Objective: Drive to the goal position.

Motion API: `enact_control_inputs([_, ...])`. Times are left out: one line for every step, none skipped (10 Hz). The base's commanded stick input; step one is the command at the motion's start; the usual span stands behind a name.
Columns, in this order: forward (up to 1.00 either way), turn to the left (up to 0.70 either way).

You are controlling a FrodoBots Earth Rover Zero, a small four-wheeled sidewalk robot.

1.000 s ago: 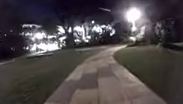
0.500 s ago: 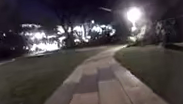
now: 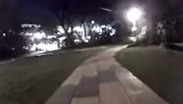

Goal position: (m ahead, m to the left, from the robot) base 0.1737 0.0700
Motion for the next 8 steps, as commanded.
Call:
enact_control_inputs([0.3, 0.0])
enact_control_inputs([0.3, 0.0])
enact_control_inputs([0.3, 0.0])
enact_control_inputs([0.3, 0.0])
enact_control_inputs([0.3, 0.0])
enact_control_inputs([0.3, 0.0])
enact_control_inputs([0.3, 0.0])
enact_control_inputs([0.3, 0.0])
